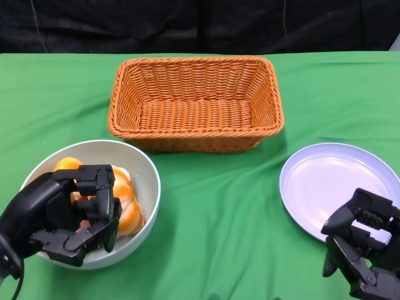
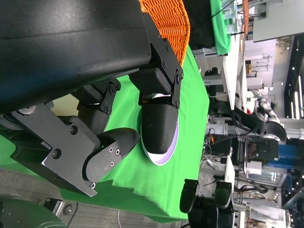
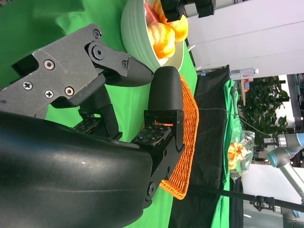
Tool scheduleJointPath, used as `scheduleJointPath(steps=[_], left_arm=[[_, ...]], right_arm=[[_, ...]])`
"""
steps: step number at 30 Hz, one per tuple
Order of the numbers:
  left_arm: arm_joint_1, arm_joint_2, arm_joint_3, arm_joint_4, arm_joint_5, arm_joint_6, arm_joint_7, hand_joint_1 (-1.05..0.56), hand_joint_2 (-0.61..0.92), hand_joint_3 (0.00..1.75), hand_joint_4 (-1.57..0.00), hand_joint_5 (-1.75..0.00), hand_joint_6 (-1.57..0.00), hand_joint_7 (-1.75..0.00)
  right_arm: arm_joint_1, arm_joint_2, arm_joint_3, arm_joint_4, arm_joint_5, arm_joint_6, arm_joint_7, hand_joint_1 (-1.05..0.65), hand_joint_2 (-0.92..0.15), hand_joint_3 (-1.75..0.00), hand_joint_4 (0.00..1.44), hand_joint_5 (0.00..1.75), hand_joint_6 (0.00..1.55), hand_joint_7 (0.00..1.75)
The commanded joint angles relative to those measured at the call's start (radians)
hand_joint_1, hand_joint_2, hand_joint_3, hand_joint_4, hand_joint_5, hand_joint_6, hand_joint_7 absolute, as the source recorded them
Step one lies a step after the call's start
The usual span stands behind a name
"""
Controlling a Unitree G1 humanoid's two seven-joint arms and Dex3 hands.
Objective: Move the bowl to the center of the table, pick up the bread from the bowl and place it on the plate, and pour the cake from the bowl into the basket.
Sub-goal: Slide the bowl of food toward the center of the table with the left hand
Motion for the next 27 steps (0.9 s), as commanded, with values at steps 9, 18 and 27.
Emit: scheduleJointPath(steps=[9, 18, 27], left_arm=[[-0.008, 0.005, 0.01, -0.003, 0.002, -0.01, 0.014, -0.02, 0.53, 1.21, -0.82, -1.75, -0.76, -1.55], [-0.008, 0.005, 0.009, -0.003, 0.001, -0.01, 0.015, -0.02, 0.53, 1.21, -0.82, -1.75, -0.77, -1.55], [-0.012, -0.004, 0.011, 0.015, -0.007, -0.026, 0.003, -0.02, 0.54, 1.21, -0.82, -1.75, -0.76, -1.55]], right_arm=[[-0.007, -0.002, -0.01, 0.014, -0.004, -0.019, 0.004, -0.19, -0.63, -0.9, 0.66, 1.65, 0.67, 1.31], [-0.007, -0.002, -0.01, 0.015, -0.004, -0.019, 0.004, -0.19, -0.62, -0.91, 0.66, 1.65, 0.68, 1.31], [-0.015, 0.0, -0.009, 0.035, -0.011, -0.03, 0.008, -0.2, -0.63, -0.88, 0.67, 1.64, 0.68, 1.3]])
